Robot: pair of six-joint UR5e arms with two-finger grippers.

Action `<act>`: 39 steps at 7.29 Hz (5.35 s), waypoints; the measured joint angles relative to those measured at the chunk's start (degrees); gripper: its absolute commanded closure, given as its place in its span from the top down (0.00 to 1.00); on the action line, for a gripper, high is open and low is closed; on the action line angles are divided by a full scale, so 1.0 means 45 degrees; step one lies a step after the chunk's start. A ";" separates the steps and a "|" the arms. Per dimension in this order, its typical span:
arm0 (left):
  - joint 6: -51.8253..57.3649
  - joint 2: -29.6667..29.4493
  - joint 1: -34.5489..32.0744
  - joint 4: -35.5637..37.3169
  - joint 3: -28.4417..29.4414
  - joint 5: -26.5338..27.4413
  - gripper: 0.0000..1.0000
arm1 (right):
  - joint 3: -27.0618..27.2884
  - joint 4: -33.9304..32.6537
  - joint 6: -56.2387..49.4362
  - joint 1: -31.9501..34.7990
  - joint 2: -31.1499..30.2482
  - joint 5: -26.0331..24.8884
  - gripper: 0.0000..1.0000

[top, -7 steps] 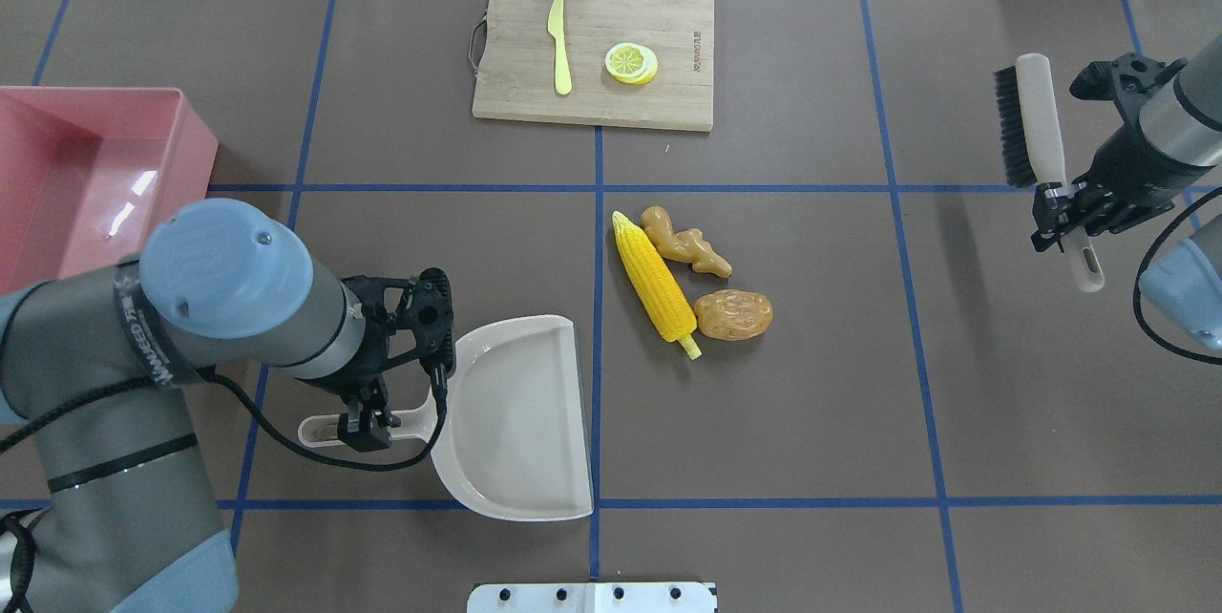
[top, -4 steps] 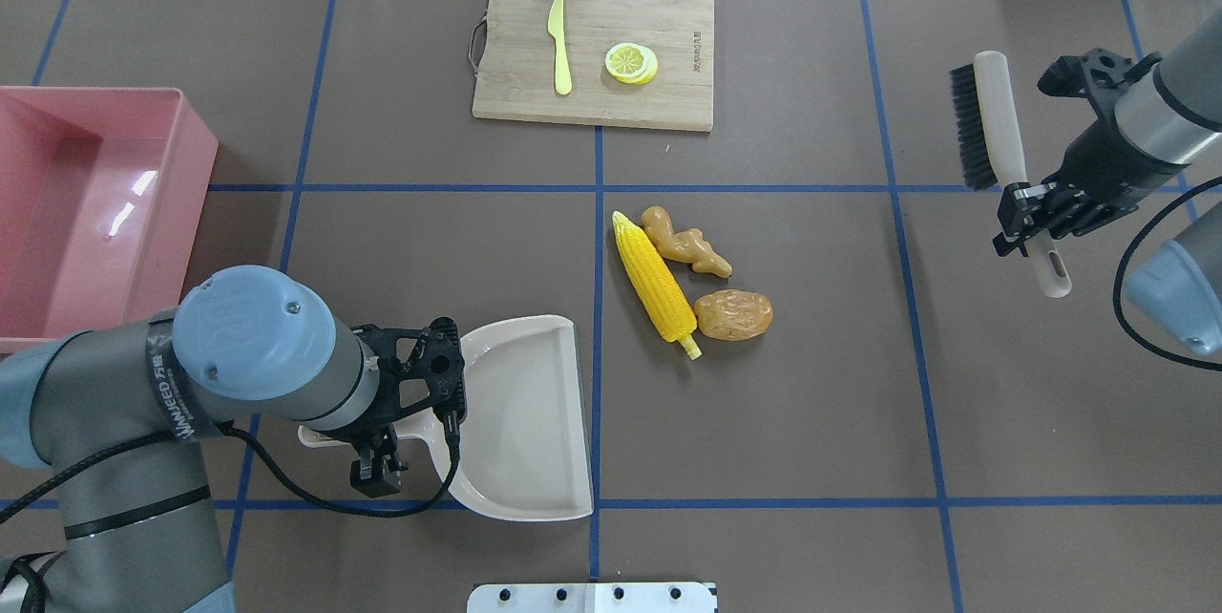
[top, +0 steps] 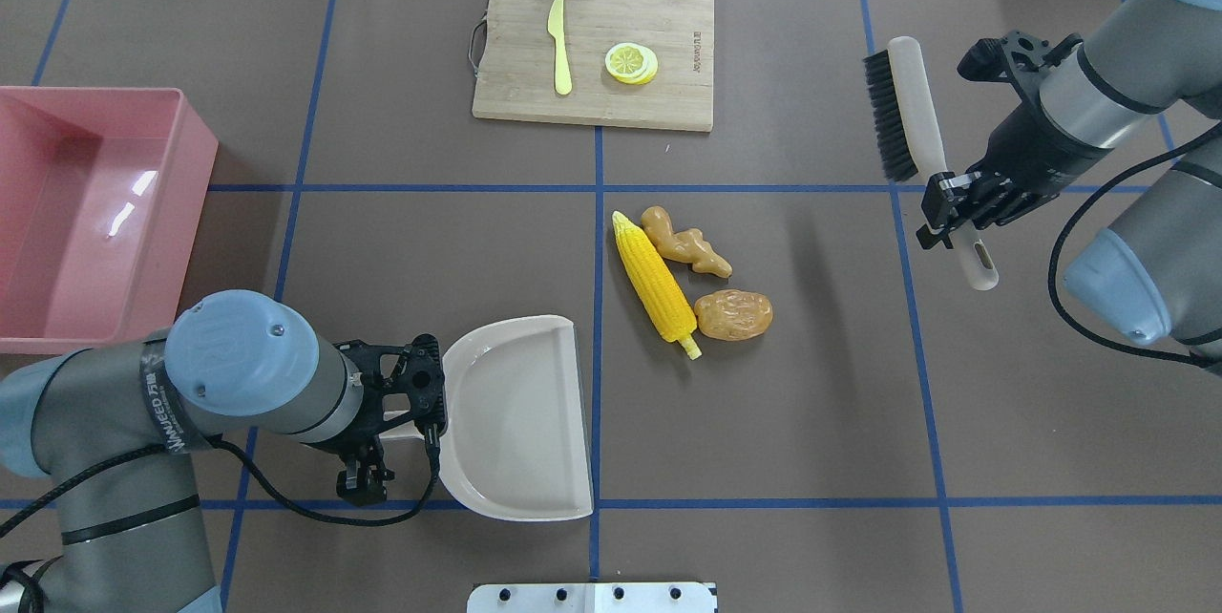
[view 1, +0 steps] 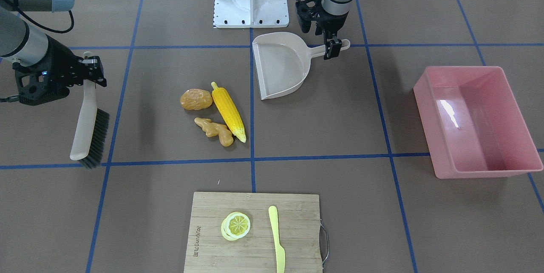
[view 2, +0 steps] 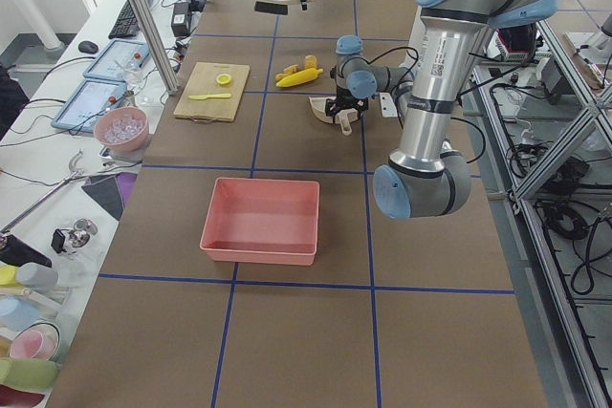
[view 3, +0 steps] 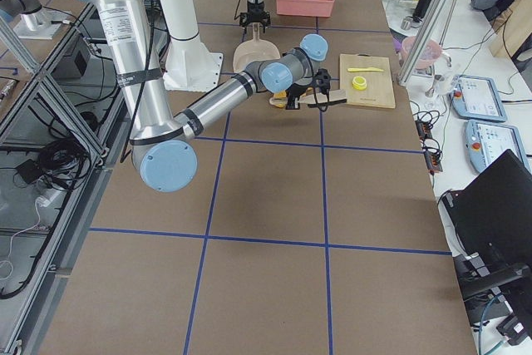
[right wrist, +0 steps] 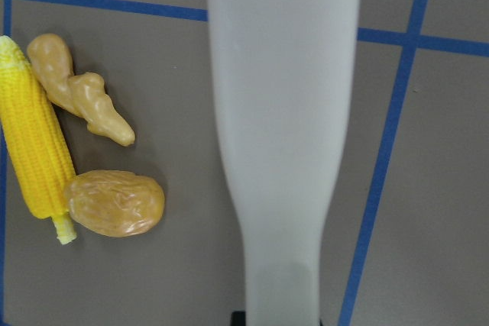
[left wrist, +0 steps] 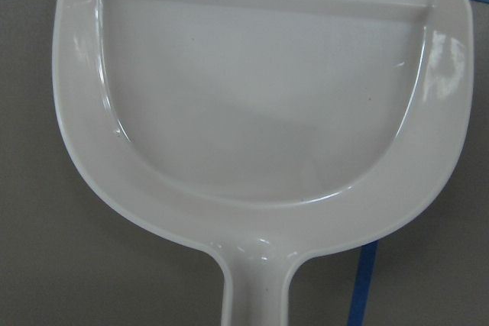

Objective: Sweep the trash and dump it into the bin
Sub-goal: 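Move the dustpan beside the food while the right gripper brings the brush over, then sweep the corn and ginger into the dustpan with the right gripper's brush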

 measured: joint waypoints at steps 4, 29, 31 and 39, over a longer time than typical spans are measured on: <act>-0.0483 -0.0054 0.0542 -0.0470 0.0420 0.0011 0.97 | -0.0357 0.0001 -0.0048 -0.0018 0.0178 0.0813 0.00; 0.3353 -0.5214 -0.3192 0.2149 0.5552 -0.2302 0.00 | -0.2737 0.2497 0.1202 -0.3482 0.0855 0.1462 0.00; 0.3350 -0.5628 -0.3189 0.2262 0.5948 -0.2311 0.00 | -0.2762 0.2499 0.1207 -0.3810 0.0999 0.1470 0.00; 0.3334 -0.5728 -0.3186 0.2285 0.6111 -0.2351 0.00 | -0.4239 0.2528 0.2606 -0.4829 0.3837 0.1239 0.00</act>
